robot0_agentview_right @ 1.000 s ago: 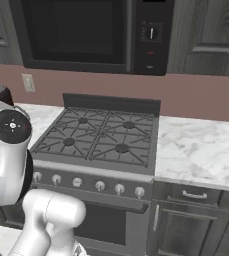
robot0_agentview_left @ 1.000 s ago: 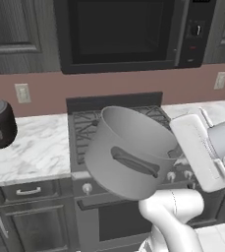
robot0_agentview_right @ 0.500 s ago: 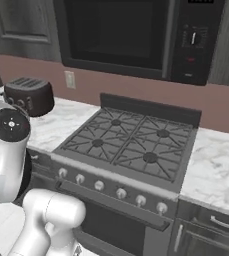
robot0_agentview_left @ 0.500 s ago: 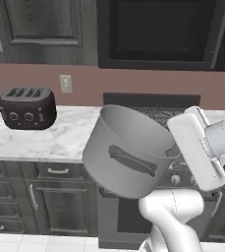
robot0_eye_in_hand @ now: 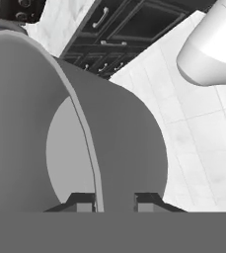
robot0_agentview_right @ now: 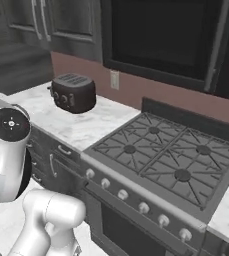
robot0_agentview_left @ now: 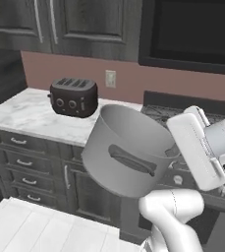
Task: Move the pot and pan from the stove into the sink.
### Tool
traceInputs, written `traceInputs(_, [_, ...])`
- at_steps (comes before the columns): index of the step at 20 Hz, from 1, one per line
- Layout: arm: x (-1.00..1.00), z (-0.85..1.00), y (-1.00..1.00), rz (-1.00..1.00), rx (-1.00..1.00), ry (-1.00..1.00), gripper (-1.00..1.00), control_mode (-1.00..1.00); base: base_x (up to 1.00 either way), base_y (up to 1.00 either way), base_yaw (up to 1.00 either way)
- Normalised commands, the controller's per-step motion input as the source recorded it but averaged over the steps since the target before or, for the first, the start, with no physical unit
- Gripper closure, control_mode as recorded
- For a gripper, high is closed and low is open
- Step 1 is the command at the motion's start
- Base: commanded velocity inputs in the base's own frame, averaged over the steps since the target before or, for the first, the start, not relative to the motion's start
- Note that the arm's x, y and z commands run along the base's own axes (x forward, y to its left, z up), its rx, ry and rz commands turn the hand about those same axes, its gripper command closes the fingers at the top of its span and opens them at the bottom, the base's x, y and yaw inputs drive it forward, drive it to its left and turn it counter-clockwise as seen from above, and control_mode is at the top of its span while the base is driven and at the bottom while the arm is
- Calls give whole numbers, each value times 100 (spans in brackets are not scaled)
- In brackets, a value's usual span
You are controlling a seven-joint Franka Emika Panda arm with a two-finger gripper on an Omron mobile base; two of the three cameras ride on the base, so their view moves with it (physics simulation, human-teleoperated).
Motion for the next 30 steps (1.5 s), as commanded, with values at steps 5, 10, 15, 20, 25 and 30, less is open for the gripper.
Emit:
traceInputs(5, [0,0,0,0,0,0,100,100,-14,0,48])
traceInputs(10, [0,0,0,0,0,0,100,100,-11,0,49])
traceInputs(15, [0,0,0,0,0,0,100,100,-13,0,48])
traceInputs(20, [0,0,0,0,0,0,100,100,-11,0,48])
traceInputs(25, [0,0,0,0,0,0,100,100,-11,2,48])
traceInputs(30, [0,0,0,0,0,0,100,100,-12,4,47])
